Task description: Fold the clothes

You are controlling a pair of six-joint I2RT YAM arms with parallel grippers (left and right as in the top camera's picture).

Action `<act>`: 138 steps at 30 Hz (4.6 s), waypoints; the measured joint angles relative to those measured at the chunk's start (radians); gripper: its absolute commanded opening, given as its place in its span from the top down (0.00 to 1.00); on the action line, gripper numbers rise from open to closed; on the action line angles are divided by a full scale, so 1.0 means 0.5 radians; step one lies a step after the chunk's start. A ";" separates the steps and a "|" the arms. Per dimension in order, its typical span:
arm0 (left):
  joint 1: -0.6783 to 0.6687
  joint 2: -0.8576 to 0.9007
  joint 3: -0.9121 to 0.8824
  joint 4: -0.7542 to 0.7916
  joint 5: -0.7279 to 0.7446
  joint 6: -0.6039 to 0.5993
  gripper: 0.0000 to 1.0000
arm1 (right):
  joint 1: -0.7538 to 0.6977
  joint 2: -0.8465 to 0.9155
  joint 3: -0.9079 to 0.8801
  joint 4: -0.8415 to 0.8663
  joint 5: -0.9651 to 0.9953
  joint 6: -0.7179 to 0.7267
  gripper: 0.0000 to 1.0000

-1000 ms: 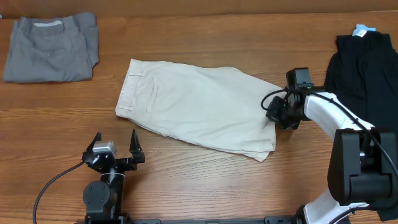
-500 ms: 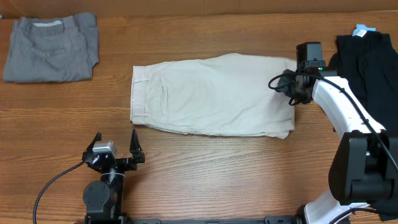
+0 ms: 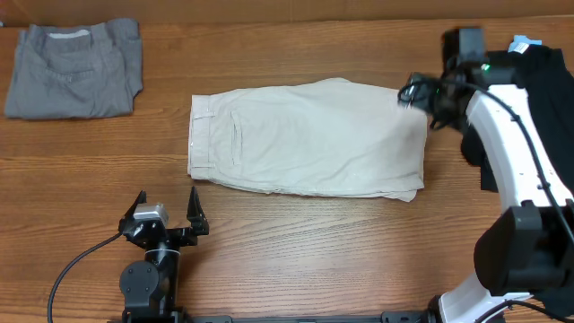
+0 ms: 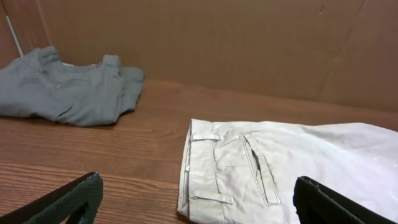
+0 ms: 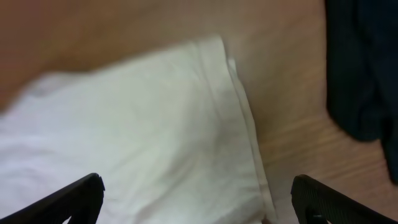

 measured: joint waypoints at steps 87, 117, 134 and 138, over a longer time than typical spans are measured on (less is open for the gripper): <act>0.298 4.181 2.629 -0.956 1.215 0.346 0.96 | -0.014 -0.004 0.066 0.068 -0.005 -0.001 0.00; 0.272 4.298 5.065 -3.202 -0.317 -0.282 0.93 | -0.014 -0.004 0.066 0.068 -0.005 -0.002 0.00; 0.432 4.318 4.433 -2.810 -0.346 -0.276 0.89 | -0.014 -0.004 0.066 0.068 -0.005 0.000 0.00; 0.600 4.326 4.167 -2.522 -0.362 -0.238 0.43 | -0.014 -0.004 0.066 0.068 -0.005 -0.001 0.00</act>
